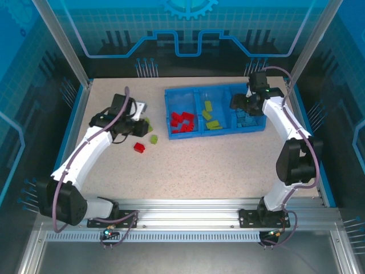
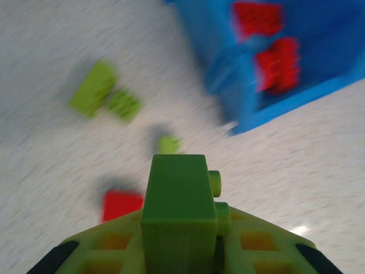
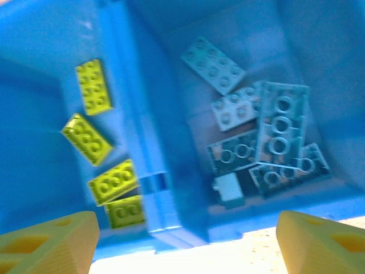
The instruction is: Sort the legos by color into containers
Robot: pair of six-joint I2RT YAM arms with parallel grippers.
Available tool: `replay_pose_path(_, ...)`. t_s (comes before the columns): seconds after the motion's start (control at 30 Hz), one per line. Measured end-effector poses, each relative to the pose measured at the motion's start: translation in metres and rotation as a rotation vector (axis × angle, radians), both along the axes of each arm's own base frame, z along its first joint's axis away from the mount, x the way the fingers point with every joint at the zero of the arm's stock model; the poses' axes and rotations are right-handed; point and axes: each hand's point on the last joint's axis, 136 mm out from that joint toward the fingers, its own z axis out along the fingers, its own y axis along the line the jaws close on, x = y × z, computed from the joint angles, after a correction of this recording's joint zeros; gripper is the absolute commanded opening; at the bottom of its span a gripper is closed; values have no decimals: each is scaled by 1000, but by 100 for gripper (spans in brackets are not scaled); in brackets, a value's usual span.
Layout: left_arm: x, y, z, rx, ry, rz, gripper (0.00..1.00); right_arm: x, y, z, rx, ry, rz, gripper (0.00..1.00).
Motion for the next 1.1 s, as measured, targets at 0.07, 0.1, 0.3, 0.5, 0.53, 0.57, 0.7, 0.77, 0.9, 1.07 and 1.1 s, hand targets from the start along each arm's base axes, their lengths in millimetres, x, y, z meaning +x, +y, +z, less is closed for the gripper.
replay_pose_path(0.07,10,-40,11,-50,-24,-78,16,-5,-5,-9,-7,25,-2,79)
replay_pose_path(0.1,17,-63,15,-73,-30,-121,16,-7,-5,-14,-9,36,2,79)
replay_pose_path(0.3,61,-181,14,-185,-14,-280,16,-22,-1,-41,1,97,25,79)
replay_pose_path(0.5,91,-257,-8,-279,24,-331,15,-40,0,-55,12,129,31,79)
replay_pose_path(0.53,96,-264,-11,-290,30,-324,17,-41,0,-54,14,124,32,79)
replay_pose_path(0.57,103,-271,-14,-299,32,-316,18,-43,0,-52,17,115,33,79)
replay_pose_path(0.7,129,-285,-27,-320,35,-256,41,-51,1,-44,31,84,37,79)
replay_pose_path(0.77,139,-286,-32,-325,36,-221,65,-55,3,-42,42,75,41,79)
replay_pose_path(0.9,150,-285,-34,-327,35,-162,93,-61,5,-42,58,71,48,79)
replay_pose_path(1.07,148,-276,-25,-317,15,-124,99,-64,7,-38,73,61,56,79)
replay_pose_path(1.1,143,-269,-21,-304,9,-116,99,-64,8,-37,74,57,57,79)
